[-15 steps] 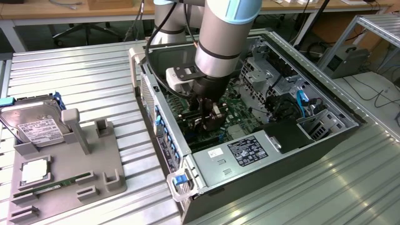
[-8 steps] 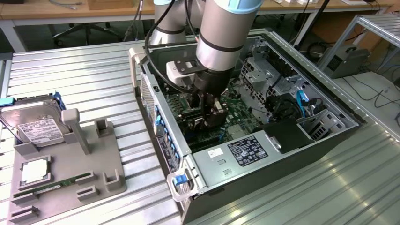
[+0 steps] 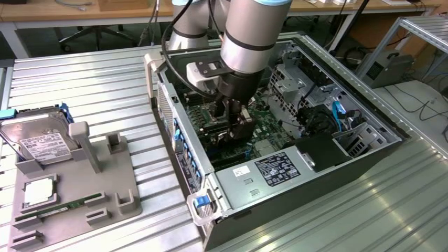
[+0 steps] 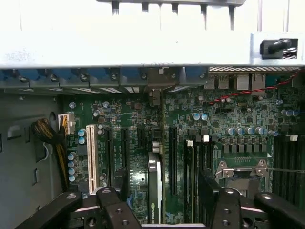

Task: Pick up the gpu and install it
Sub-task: 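Insert the gpu into the slot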

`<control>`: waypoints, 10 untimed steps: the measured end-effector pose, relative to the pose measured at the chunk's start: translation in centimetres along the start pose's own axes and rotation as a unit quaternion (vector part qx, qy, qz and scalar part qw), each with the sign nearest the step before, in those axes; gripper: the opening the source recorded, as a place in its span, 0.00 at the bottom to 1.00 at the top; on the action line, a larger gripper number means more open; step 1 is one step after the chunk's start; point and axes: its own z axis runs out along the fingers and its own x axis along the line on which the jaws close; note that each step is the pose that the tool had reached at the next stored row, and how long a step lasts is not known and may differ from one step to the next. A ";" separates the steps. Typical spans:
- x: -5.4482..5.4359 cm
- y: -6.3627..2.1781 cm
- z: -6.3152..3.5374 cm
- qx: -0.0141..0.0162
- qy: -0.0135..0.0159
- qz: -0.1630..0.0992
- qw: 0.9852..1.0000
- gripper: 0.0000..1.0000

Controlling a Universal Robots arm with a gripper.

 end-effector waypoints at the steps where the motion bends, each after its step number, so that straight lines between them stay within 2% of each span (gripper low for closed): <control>1: 0.0 0.00 -0.12 0.000 0.000 0.000 1.000 0.70; 10: -0.2 0.00 -2.65 0.000 0.001 0.000 1.000 0.70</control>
